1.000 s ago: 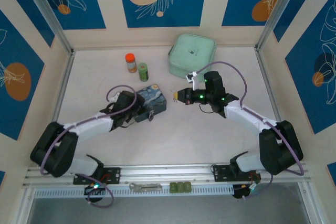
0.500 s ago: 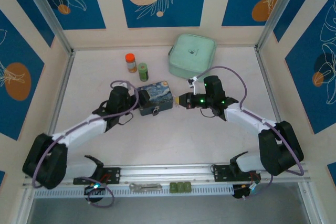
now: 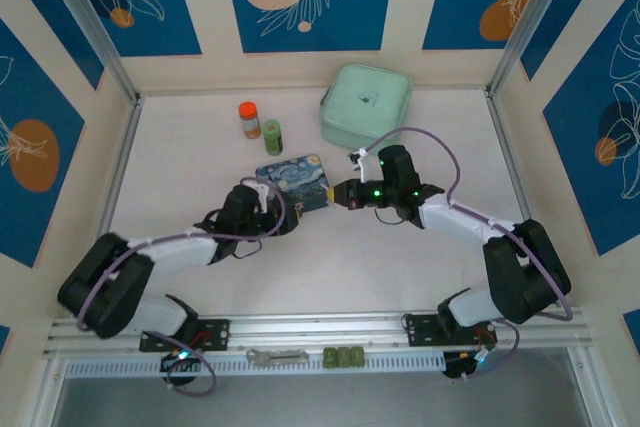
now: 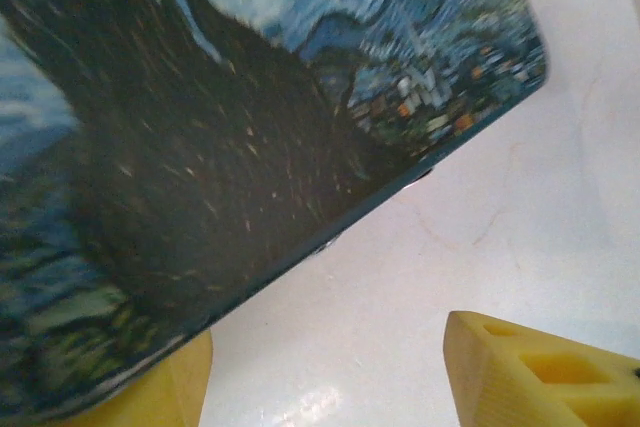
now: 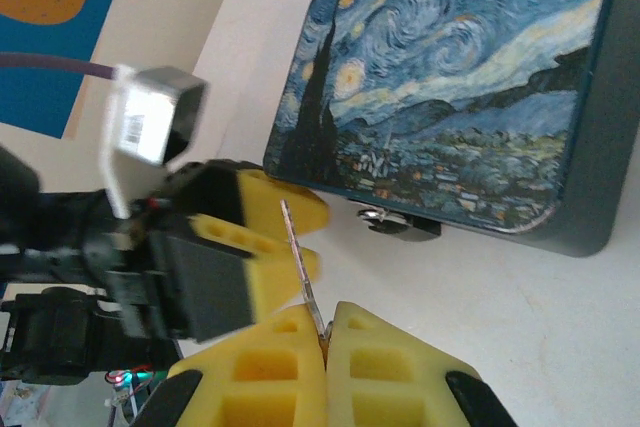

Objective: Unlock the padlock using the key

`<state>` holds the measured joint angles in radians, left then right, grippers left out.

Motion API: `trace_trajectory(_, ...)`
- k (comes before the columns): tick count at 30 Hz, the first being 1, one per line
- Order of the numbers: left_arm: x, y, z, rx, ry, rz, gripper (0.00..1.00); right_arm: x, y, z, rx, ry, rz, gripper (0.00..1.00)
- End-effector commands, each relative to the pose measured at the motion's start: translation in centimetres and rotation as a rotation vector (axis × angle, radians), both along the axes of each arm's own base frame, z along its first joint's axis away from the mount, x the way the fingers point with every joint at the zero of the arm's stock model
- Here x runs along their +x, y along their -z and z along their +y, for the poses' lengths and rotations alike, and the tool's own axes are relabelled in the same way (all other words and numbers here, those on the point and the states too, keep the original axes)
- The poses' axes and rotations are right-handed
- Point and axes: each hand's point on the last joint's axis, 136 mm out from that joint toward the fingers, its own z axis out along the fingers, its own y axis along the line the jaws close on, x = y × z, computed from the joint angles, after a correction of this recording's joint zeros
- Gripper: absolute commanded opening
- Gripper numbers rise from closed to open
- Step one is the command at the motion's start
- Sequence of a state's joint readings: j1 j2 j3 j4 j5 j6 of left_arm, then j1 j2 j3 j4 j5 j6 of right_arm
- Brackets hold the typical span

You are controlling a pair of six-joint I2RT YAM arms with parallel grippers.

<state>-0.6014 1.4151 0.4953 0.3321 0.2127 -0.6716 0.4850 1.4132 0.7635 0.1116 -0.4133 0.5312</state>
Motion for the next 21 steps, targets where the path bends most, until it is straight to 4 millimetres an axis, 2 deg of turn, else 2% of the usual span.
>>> trace_trajectory(1,2.3,-2.1,-1.6,-0.022,0.000,-0.114,0.66,0.3,-1.5,0.4,0.010,0.007,-0.032,0.00)
trace_trajectory(6,3.4,-1.8,-1.5,0.051,-0.055,-0.163,0.69,0.1,-1.5,0.1,0.012,0.023,-0.037,0.00)
trace_trajectory(8,3.8,-1.7,-2.3,0.045,-0.041,-0.178,0.70,0.1,-1.6,0.2,0.012,0.021,-0.035,0.00)
trace_trajectory(13,3.6,0.0,-4.1,0.027,-0.038,-0.134,0.69,0.3,-1.8,0.2,0.009,0.016,-0.037,0.00)
trace_trajectory(18,2.8,2.0,-2.7,0.104,-0.090,-0.093,0.69,0.6,-2.0,-0.2,0.017,0.028,-0.039,0.00)
trace_trajectory(21,2.6,2.5,-2.9,0.100,-0.075,-0.090,0.66,0.6,-2.0,-0.4,0.020,0.034,-0.037,0.00)
